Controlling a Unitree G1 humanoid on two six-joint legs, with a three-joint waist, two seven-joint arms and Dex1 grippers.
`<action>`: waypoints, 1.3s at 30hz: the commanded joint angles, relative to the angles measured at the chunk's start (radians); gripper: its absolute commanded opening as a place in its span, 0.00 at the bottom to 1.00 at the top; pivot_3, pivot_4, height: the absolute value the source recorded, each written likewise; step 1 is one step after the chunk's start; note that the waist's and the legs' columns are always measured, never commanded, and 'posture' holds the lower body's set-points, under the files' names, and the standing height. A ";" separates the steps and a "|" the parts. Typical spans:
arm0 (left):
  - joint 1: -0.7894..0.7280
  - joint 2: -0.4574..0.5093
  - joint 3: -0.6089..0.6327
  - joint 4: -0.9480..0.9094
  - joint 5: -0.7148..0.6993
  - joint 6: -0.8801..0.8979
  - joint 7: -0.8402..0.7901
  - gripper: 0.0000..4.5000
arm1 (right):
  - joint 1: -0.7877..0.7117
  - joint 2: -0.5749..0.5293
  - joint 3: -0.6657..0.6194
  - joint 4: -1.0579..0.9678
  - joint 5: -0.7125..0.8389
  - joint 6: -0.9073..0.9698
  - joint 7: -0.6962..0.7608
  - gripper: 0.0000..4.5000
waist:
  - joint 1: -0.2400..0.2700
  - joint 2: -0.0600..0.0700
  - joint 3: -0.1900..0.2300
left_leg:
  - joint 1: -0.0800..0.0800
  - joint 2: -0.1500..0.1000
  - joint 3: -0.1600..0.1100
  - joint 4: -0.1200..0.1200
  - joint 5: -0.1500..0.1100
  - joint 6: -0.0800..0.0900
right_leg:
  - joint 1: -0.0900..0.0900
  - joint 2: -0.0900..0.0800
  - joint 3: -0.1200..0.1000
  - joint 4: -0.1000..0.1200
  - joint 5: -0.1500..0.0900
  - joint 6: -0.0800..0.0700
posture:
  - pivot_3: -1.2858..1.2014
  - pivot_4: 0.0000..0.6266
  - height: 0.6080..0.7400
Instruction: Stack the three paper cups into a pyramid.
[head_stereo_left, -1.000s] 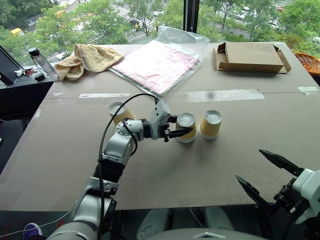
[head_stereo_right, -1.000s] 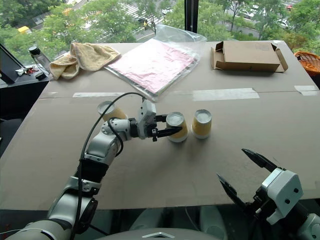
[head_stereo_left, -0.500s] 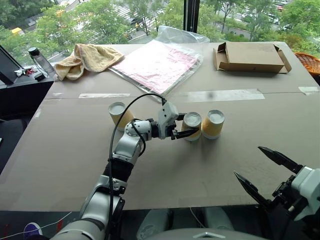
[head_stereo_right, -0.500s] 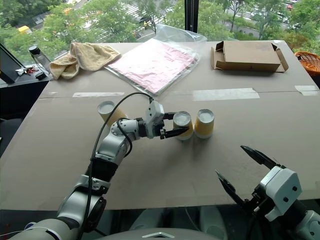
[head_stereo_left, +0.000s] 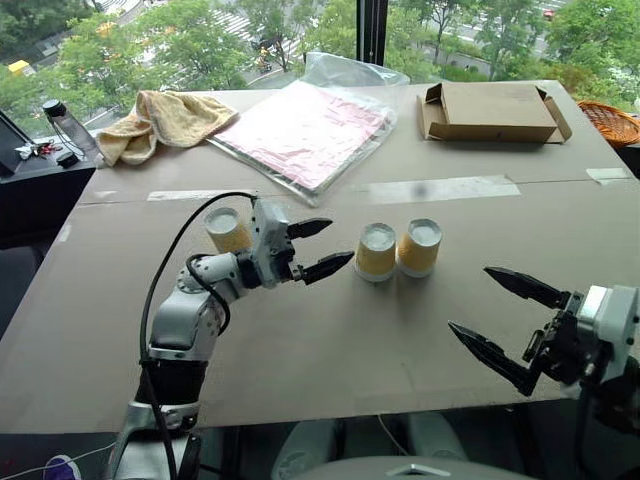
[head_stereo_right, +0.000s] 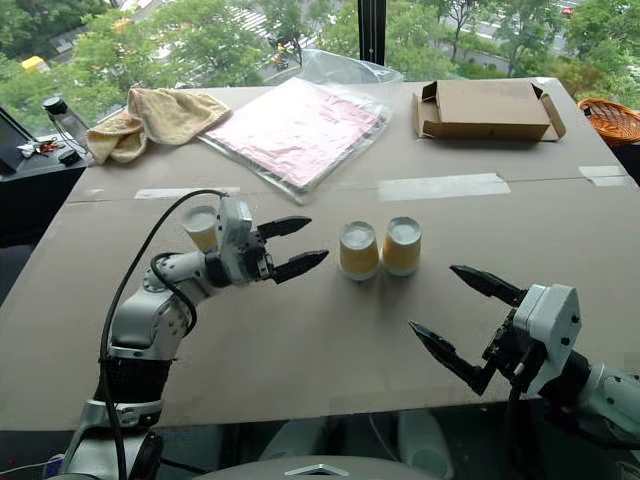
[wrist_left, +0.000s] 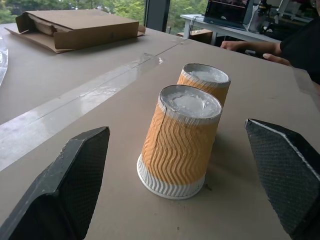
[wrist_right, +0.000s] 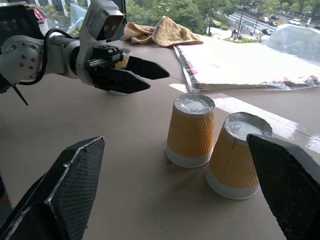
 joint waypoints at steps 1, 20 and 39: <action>0.090 0.046 0.121 -0.132 -0.113 0.083 0.044 0.99 | -0.073 -0.040 -0.013 0.023 0.103 0.023 0.058 1.00 | 0.008 0.000 0.000 | 0.000 0.000 -0.001 0.000 0.000 0.000 | 0.000 0.000 -0.001 0.000 0.000 0.000 | 0.52 0.24 1.00; 0.157 0.214 0.341 0.102 -0.129 0.066 0.040 0.99 | -0.337 -0.197 -0.132 0.335 0.157 0.074 0.356 1.00 | 0.027 -0.001 0.001 | -0.001 0.000 -0.001 -0.001 -0.001 0.001 | 0.000 -0.001 -0.003 -0.001 0.000 0.000 | 0.52 0.24 1.00; -0.098 0.115 0.152 0.352 0.080 -0.096 0.144 0.99 | -0.208 -0.172 -0.282 0.294 0.143 0.087 0.389 1.00 | 0.025 -0.001 0.001 | -0.002 0.000 -0.001 0.000 -0.001 0.001 | 0.000 -0.003 -0.006 -0.001 0.000 0.000 | 0.52 0.24 1.00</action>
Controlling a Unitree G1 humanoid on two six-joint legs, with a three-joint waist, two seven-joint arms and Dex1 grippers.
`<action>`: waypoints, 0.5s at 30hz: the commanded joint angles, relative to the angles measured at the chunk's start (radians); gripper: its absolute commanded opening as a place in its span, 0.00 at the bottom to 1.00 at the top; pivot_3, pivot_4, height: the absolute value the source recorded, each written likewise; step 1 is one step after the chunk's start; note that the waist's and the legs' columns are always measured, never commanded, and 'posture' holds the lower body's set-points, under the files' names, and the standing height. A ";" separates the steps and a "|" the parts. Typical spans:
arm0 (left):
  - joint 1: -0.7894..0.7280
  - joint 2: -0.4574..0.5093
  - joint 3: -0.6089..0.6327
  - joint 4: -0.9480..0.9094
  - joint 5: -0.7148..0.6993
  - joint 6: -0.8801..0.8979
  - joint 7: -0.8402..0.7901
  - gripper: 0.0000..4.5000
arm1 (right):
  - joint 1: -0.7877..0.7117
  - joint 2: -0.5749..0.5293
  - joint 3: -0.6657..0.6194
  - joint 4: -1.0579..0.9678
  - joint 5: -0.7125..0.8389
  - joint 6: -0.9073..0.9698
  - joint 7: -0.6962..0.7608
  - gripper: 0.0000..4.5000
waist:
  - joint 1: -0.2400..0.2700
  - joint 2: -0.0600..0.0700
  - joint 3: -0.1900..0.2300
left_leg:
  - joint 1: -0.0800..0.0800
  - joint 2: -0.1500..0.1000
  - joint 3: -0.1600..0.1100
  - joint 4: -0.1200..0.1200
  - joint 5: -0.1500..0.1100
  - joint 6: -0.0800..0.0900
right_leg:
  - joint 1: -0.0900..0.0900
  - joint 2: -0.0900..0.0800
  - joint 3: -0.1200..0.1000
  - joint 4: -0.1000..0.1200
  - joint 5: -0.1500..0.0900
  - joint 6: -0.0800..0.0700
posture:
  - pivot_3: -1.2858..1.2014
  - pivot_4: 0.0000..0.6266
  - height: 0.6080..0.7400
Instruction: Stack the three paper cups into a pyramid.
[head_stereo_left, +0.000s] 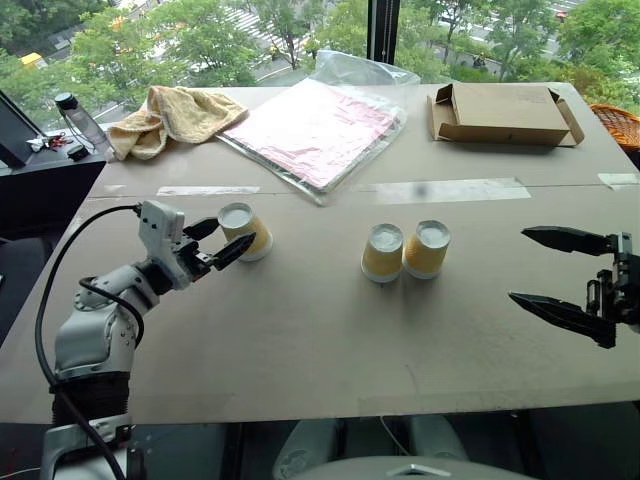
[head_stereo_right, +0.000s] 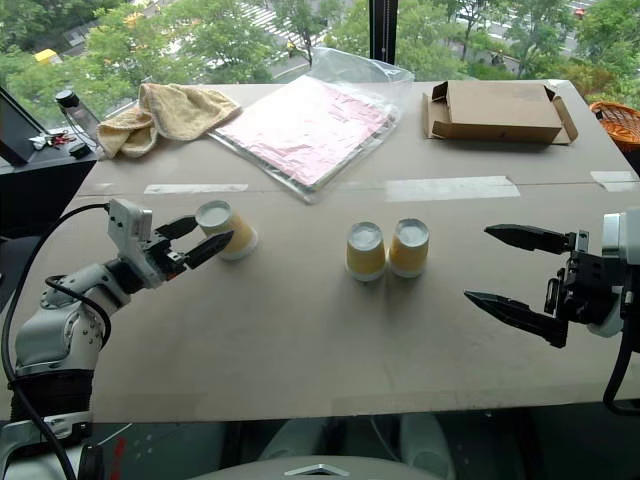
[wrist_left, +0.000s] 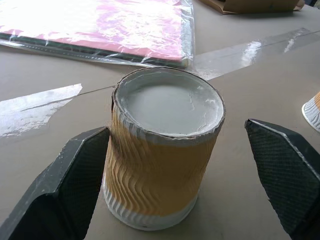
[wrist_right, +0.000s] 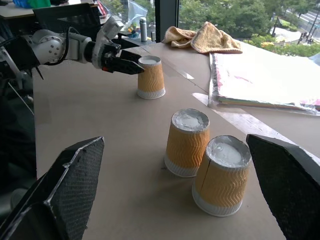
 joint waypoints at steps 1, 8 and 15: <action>-0.041 -0.026 -0.034 0.048 0.058 -0.066 0.039 0.99 | 0.012 0.006 -0.056 -0.041 0.005 -0.005 -0.004 1.00 | 0.000 0.000 0.000 | 0.000 0.000 0.000 0.000 0.000 0.000 | 0.000 0.000 0.000 0.000 0.000 0.000 | 0.52 0.24 1.00; -0.090 -0.063 -0.046 0.109 0.059 -0.115 0.023 0.56 | 0.058 0.017 -0.107 -0.071 0.014 0.004 -0.023 1.00 | -0.001 -0.001 0.000 | 0.000 0.000 0.000 0.000 0.000 0.000 | 0.000 0.000 0.000 0.000 0.000 0.000 | 0.52 0.24 1.00; -0.218 -0.053 -0.076 0.007 -0.102 0.082 -0.100 0.55 | 0.142 0.069 -0.172 -0.116 0.009 0.004 -0.051 1.00 | 0.006 -0.003 0.001 | -0.001 0.000 -0.001 0.001 0.000 0.000 | 0.000 0.000 -0.001 0.001 0.000 0.000 | 0.52 0.24 1.00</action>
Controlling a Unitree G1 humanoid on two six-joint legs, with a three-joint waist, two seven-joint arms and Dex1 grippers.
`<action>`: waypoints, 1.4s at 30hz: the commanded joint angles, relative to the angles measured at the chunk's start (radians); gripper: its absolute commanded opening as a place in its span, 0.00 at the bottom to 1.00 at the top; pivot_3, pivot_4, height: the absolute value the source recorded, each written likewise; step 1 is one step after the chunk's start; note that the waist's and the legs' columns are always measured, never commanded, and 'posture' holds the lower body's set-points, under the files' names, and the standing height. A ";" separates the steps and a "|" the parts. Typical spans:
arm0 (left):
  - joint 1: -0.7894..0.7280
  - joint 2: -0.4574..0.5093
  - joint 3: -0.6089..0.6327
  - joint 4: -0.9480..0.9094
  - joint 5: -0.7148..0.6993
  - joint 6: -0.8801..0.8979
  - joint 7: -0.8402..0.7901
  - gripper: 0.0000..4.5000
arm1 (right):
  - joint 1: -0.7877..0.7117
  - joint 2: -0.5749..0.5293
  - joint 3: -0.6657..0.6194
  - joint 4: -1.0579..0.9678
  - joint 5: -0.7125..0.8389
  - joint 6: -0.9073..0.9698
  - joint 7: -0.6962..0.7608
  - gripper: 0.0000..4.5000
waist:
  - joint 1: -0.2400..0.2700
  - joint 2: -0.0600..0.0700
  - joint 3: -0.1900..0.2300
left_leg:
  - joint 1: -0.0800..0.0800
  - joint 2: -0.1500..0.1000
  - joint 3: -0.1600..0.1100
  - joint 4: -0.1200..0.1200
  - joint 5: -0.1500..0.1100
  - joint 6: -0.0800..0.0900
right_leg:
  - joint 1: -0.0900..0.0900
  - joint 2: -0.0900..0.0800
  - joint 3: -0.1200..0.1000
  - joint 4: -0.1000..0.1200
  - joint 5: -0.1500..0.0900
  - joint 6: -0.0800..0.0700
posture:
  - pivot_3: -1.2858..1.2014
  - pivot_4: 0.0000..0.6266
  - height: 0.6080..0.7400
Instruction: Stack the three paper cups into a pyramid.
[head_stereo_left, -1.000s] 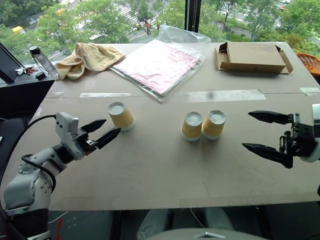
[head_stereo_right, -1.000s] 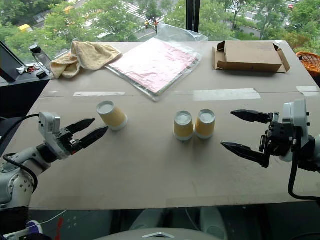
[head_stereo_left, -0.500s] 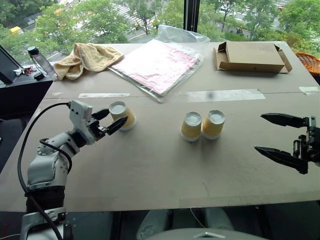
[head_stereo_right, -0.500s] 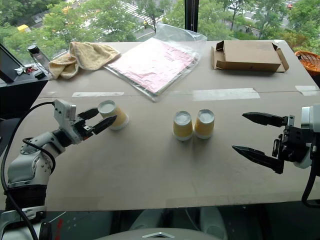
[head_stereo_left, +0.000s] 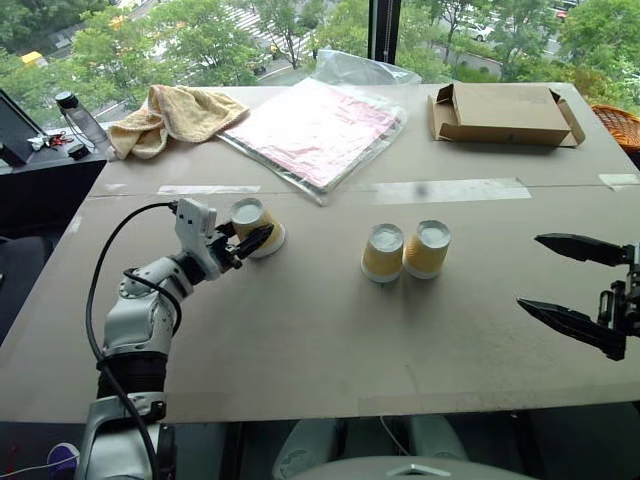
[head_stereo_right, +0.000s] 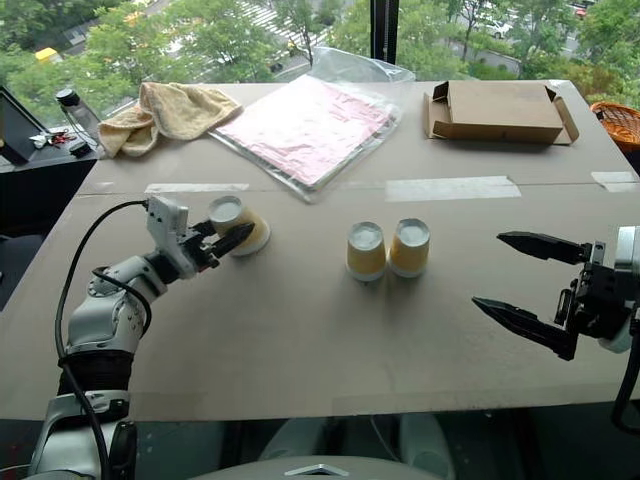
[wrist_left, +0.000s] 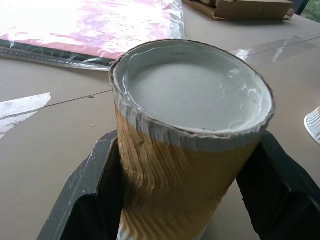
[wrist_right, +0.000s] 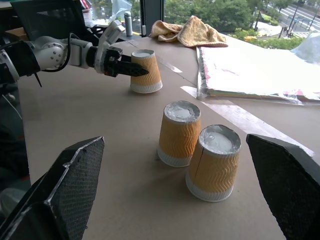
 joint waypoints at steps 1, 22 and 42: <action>-0.131 0.010 -0.039 -0.121 -0.116 0.152 -0.075 0.55 | 0.046 0.034 -0.068 -0.047 0.004 -0.014 -0.013 1.00 | 0.003 -0.001 0.000 | -0.002 0.000 -0.001 0.002 0.000 0.000 | 0.000 0.000 -0.002 0.000 0.000 0.000 | 0.52 0.24 1.00; -0.481 -0.203 -0.411 -0.110 0.011 0.209 -0.223 0.55 | 0.224 0.128 -0.200 -0.083 -0.040 -0.059 -0.038 1.00 | -0.006 0.000 0.000 | -0.012 -0.002 -0.001 0.015 0.000 0.000 | -0.003 -0.001 -0.005 0.002 0.001 0.003 | 0.52 0.24 1.00; -0.543 -0.311 -0.467 0.026 0.146 0.166 -0.175 1.00 | 0.264 0.163 -0.185 -0.124 -0.052 -0.081 -0.078 1.00 | -0.002 0.000 0.000 | -0.012 -0.002 -0.001 0.016 0.000 0.000 | -0.003 -0.001 -0.005 0.002 0.001 0.003 | 0.52 0.24 1.00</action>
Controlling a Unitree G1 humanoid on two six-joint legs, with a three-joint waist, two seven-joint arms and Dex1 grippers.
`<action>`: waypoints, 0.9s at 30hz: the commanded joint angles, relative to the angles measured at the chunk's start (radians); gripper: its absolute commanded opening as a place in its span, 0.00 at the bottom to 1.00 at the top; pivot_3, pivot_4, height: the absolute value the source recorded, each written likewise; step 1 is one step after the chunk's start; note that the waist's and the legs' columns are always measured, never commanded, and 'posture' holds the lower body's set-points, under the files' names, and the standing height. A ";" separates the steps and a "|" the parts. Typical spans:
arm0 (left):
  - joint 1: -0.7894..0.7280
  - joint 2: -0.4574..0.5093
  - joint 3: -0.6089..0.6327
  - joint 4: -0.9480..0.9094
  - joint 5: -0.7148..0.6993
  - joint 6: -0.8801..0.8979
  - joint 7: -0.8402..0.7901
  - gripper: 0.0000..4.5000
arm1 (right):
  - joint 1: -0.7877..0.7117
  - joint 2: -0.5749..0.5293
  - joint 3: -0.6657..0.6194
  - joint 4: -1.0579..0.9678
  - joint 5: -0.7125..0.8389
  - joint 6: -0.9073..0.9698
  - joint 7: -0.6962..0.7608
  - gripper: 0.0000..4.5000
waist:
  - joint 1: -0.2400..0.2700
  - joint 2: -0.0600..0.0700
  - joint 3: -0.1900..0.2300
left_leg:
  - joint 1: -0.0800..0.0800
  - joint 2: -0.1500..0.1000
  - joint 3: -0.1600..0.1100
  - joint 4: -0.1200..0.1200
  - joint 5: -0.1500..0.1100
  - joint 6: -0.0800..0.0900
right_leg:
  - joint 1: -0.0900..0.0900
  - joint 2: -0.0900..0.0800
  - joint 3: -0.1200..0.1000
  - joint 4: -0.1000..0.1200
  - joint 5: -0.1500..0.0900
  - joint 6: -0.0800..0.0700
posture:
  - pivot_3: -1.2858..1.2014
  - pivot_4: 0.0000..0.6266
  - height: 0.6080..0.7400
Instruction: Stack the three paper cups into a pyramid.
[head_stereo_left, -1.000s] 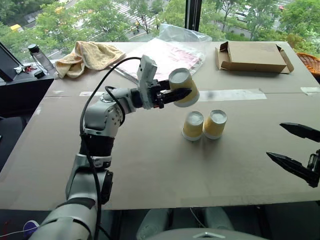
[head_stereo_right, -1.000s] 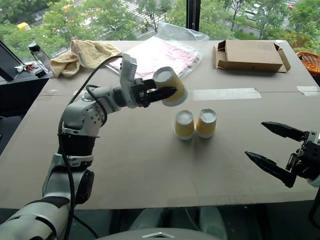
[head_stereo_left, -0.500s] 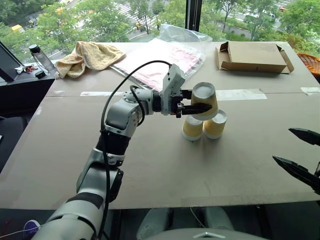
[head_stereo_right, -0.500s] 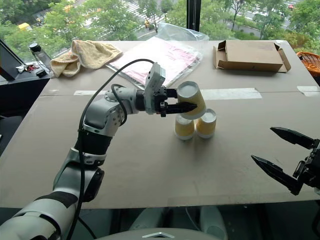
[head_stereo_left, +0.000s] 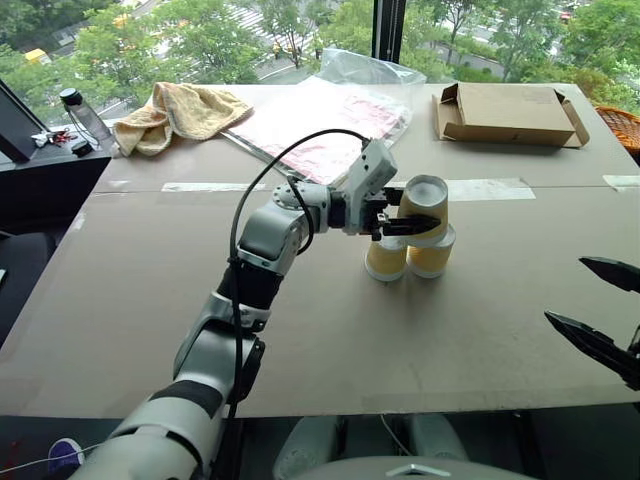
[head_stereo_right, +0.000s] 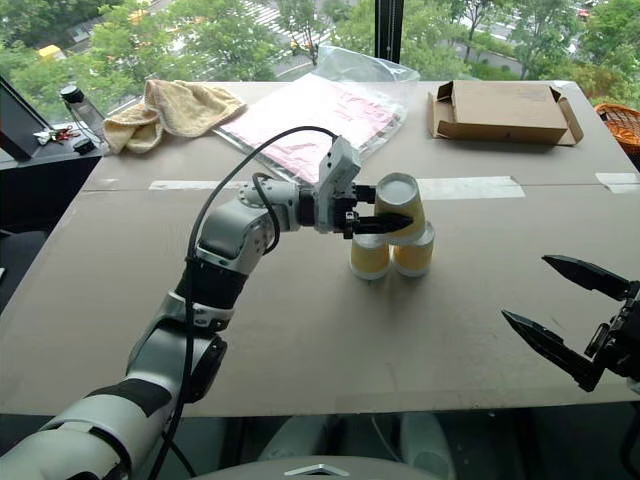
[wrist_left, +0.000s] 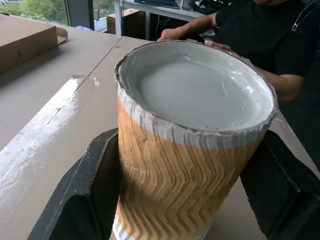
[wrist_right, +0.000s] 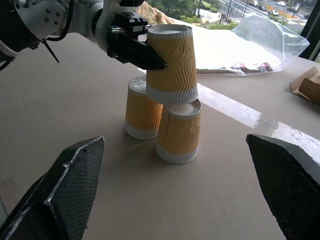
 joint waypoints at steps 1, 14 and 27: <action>-0.027 -0.015 0.005 0.003 0.011 -0.031 0.000 1.00 | 0.014 0.011 -0.029 -0.030 0.010 -0.019 -0.009 1.00 | 0.000 0.000 0.000 | 0.000 0.000 0.000 0.000 0.000 0.000 | 0.000 0.000 0.000 0.000 0.000 0.000 | 0.52 0.24 1.00; 0.156 0.168 0.258 -0.324 -0.203 0.171 0.023 1.00 | -0.003 0.029 0.046 0.007 -0.030 -0.050 -0.009 1.00 | -0.008 0.002 -0.001 | 0.001 0.000 0.000 0.000 0.000 0.000 | -0.001 0.000 0.001 0.000 0.000 0.000 | 0.52 0.24 1.00; 0.655 0.299 0.446 -0.551 -0.330 0.097 0.005 1.00 | -0.124 -0.004 0.137 0.208 -0.127 -0.116 0.071 1.00 | 0.000 0.003 -0.001 | 0.001 0.000 -0.001 -0.001 0.000 0.000 | 0.000 0.000 0.000 0.000 0.000 0.000 | 0.52 0.24 1.00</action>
